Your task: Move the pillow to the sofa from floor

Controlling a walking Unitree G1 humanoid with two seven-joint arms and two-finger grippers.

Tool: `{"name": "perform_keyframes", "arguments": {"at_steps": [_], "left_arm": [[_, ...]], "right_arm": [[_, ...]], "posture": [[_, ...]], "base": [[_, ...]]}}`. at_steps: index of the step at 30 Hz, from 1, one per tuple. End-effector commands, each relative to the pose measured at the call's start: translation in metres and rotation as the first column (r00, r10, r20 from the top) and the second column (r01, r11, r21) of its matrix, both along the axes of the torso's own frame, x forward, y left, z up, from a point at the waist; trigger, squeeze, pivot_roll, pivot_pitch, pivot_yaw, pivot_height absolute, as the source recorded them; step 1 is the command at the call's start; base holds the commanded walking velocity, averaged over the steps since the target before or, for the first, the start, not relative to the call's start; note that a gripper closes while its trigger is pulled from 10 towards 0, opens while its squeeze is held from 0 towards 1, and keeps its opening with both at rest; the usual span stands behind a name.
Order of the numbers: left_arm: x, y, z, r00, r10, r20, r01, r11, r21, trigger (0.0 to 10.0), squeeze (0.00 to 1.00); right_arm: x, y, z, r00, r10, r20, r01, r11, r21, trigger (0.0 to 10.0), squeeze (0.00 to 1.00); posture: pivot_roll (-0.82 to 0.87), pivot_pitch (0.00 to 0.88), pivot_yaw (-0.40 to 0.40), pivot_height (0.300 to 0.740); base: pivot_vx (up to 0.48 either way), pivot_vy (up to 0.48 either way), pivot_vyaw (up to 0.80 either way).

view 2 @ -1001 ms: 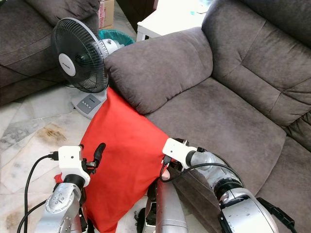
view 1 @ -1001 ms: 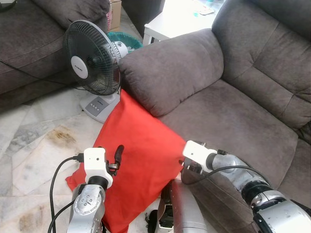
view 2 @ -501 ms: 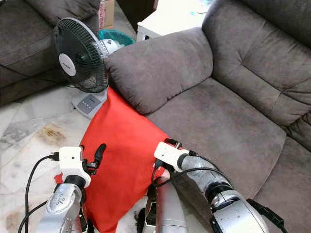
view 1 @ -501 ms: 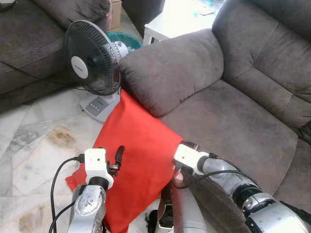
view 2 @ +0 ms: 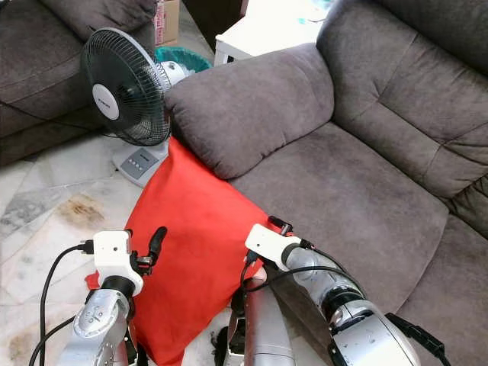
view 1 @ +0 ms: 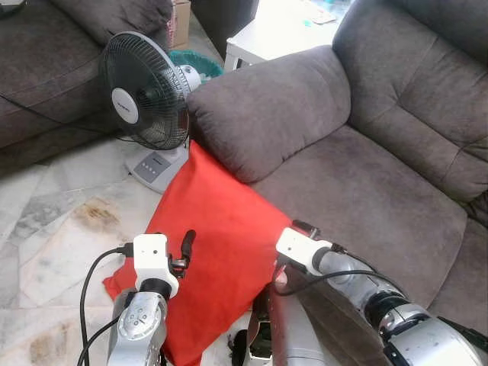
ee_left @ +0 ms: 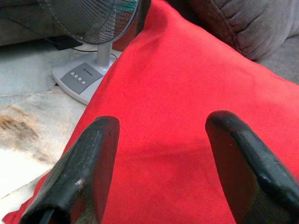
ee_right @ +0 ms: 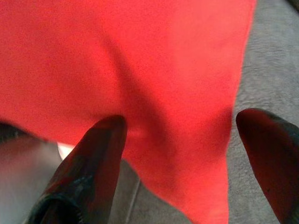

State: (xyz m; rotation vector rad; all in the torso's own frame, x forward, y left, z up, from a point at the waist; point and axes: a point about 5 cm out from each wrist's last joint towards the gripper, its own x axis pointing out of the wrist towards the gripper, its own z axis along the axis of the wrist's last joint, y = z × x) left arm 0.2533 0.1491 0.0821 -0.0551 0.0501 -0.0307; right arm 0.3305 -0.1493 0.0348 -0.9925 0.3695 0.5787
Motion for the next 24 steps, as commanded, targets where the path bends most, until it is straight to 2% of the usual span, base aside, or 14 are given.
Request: {"name": "perform_keyframes", "arguments": {"at_steps": [1, 13, 17, 24], "left_arm": [[-0.0037, -0.0097, -0.0023, 1.000, -0.026, -0.008, 0.026, 1.000, 0.004, 10.0, 0.00], [-0.0036, -0.0138, -0.0008, 1.000, -0.028, -0.002, 0.028, 1.000, 0.011, 10.0, 0.00], [-0.0042, -0.0144, 0.0000, 1.000, -0.026, -0.001, 0.026, 1.000, 0.017, 10.0, 0.00], [-0.0062, -0.0139, 0.0008, 1.000, -0.022, 0.000, 0.022, 0.999, 0.024, 10.0, 0.00]], "right_arm": [[-0.0077, -0.0120, -0.0099, 0.999, -0.026, -0.030, 0.025, 0.998, -0.049, 10.0, 0.00], [-0.0069, -0.0151, -0.0096, 0.997, -0.075, 0.008, 0.075, 0.996, -0.046, 10.0, 0.00], [-0.0094, -0.0139, -0.0131, 0.998, -0.063, 0.001, 0.063, 0.995, -0.074, 10.0, 0.00], [-0.0126, -0.0130, -0.0172, 0.997, -0.076, -0.017, 0.074, 0.995, -0.061, 10.0, 0.00]], "posture": [[0.18, 0.194, -0.265, 0.535], [0.18, 0.205, -0.280, 0.535], [0.18, 0.214, -0.286, 0.535], [0.18, 0.229, -0.294, 0.535]], "base": [[0.000, 0.000, 0.00], [0.000, 0.000, 0.00], [0.000, 0.000, 0.00], [0.000, 0.000, 0.00]]}}
